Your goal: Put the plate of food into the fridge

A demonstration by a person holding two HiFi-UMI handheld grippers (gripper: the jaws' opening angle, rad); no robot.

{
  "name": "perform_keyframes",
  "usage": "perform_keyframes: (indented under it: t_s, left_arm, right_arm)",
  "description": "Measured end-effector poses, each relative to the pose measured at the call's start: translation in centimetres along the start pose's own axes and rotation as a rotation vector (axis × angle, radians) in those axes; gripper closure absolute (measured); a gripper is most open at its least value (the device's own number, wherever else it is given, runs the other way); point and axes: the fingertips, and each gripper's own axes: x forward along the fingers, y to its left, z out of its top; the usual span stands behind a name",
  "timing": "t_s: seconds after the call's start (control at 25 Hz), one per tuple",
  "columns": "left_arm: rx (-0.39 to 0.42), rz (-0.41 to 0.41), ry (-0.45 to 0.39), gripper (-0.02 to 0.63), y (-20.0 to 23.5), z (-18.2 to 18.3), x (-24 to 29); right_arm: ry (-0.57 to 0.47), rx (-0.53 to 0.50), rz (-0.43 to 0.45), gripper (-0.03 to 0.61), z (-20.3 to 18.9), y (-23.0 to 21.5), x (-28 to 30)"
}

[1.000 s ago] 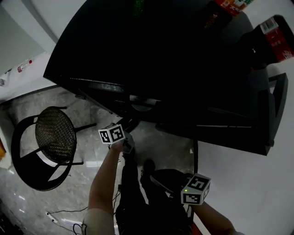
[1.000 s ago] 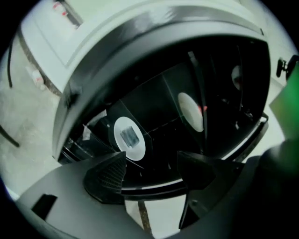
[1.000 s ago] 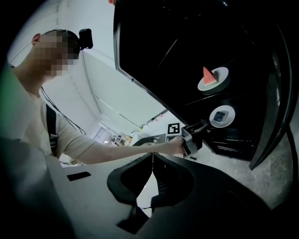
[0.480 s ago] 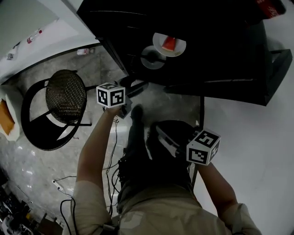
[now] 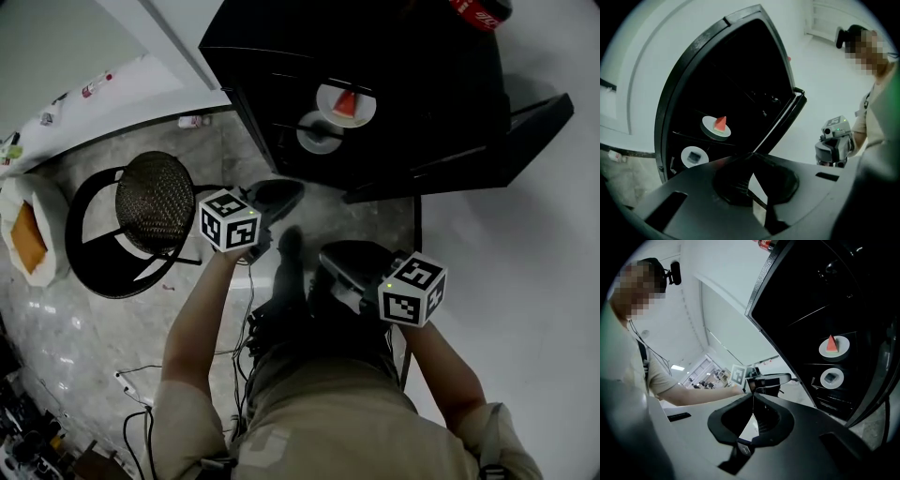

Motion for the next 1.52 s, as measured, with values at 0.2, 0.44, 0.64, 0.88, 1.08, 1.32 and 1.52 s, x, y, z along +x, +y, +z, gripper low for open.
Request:
perform_keyframes:
  t_s: [0.2, 0.44, 0.64, 0.88, 1.08, 1.32, 1.52]
  left_arm:
    - [0.093, 0.031, -0.014, 0.604, -3.1, 0.9, -2.1]
    - [0.182, 0.083, -0.079, 0.604, -6.8, 2.6, -4.8]
    - [0.257, 0.119, -0.096, 0.604, -10.3, 2.8, -6.8]
    - [0.286, 0.121, -0.140, 0.604, -14.8, 2.5, -8.1]
    - [0.326, 0.150, -0.141, 0.604, -17.1, 2.7, -8.4]
    - [0.363, 0.189, -0.146, 0.604, -19.3, 2.3, -9.0]
    - [0.413, 0.247, -0.134, 0.604, -20.4, 2.1, -11.4]
  right_arm:
    - [-0.030, -0.024, 0.029, 0.557, 0.6, 1.4, -0.6]
    - [-0.057, -0.070, 0.063, 0.557, 1.6, 3.5, -1.4]
    - [-0.078, -0.096, 0.084, 0.557, 1.7, 5.6, -2.3]
    - [-0.107, -0.107, 0.095, 0.557, 1.2, 7.2, -4.4]
    - [-0.135, -0.123, 0.097, 0.557, 1.1, 7.6, -5.8]
    - [-0.137, -0.127, 0.101, 0.558, 0.5, 7.7, -6.6]
    - [-0.103, -0.146, 0.118, 0.557, 0.0, 8.3, -6.0]
